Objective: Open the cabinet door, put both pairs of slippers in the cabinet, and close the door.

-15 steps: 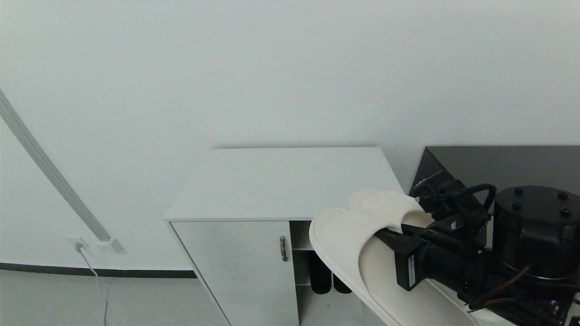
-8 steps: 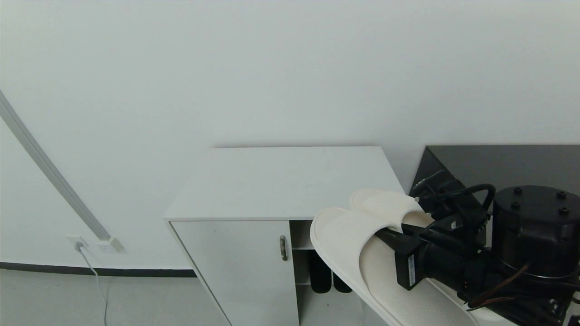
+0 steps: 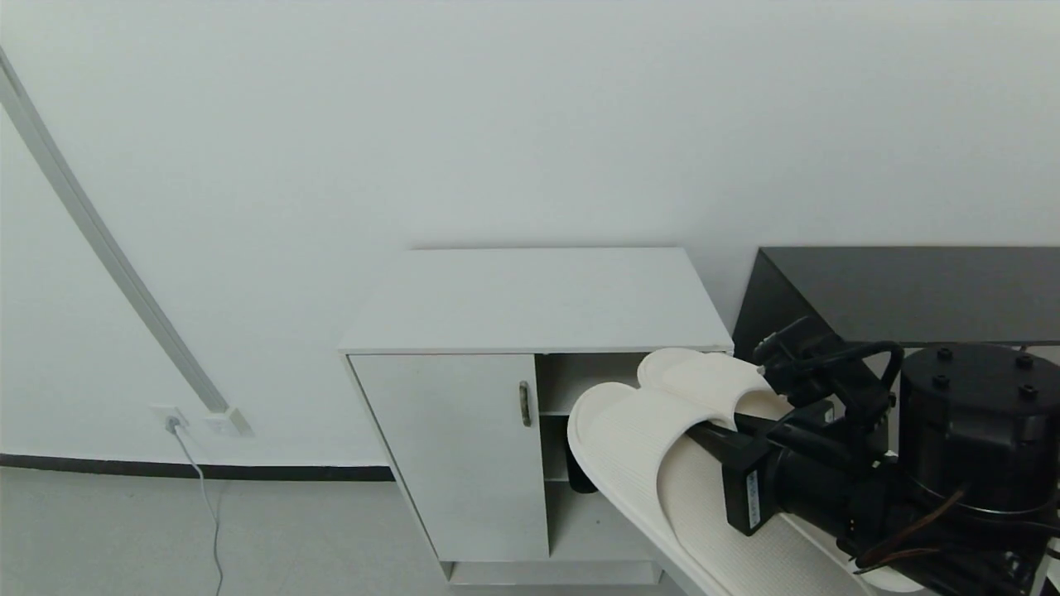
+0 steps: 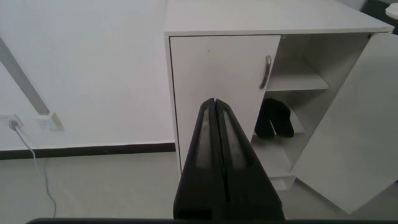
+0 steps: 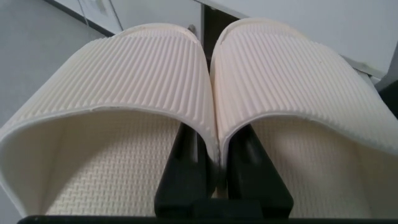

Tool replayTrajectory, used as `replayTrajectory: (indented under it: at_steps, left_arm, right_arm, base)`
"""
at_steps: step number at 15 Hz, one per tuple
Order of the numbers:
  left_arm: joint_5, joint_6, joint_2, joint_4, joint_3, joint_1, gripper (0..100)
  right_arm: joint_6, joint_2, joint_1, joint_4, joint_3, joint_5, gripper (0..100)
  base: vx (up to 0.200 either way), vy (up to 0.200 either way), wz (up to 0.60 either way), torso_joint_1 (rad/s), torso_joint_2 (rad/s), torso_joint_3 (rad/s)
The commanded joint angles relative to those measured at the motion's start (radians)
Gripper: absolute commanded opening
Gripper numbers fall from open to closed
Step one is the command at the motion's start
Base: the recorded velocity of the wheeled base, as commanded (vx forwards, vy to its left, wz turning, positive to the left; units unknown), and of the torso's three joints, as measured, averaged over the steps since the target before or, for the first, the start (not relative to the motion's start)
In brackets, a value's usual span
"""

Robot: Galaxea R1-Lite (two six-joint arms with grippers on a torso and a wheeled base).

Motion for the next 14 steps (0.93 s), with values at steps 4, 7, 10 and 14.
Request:
replayTrajectory:
  at_steps: [4, 7, 10, 14]
  left_arm:
    - [0.000, 0.000, 0.000, 0.000, 0.000, 0.000, 0]
    - [0.000, 0.000, 0.002, 0.000, 0.000, 0.000, 0]
    - [0.000, 0.000, 0.000, 0.000, 0.000, 0.000, 0]
    - [0.000, 0.000, 0.000, 0.000, 0.000, 0.000, 0]
  right_arm:
    - [0.000, 0.004, 0.007, -0.001, 0.000, 0.000, 0]
    - [0.000, 0.003, 0.009, -0.001, 0.000, 0.000, 0]
    - [0.000, 0.003, 0.022, -0.001, 0.006, 0.000, 0]
    - [0.000, 0.003, 0.025, -0.001, 0.009, 0.000, 0]
  base:
    - [0.000, 0.000, 0.00, 0.000, 0.00, 0.000]
    - [0.000, 0.000, 0.00, 0.000, 0.00, 0.000]
    - [0.000, 0.000, 0.00, 0.000, 0.00, 0.000]
    - [0.000, 0.000, 0.00, -0.129, 0.29, 0.159]
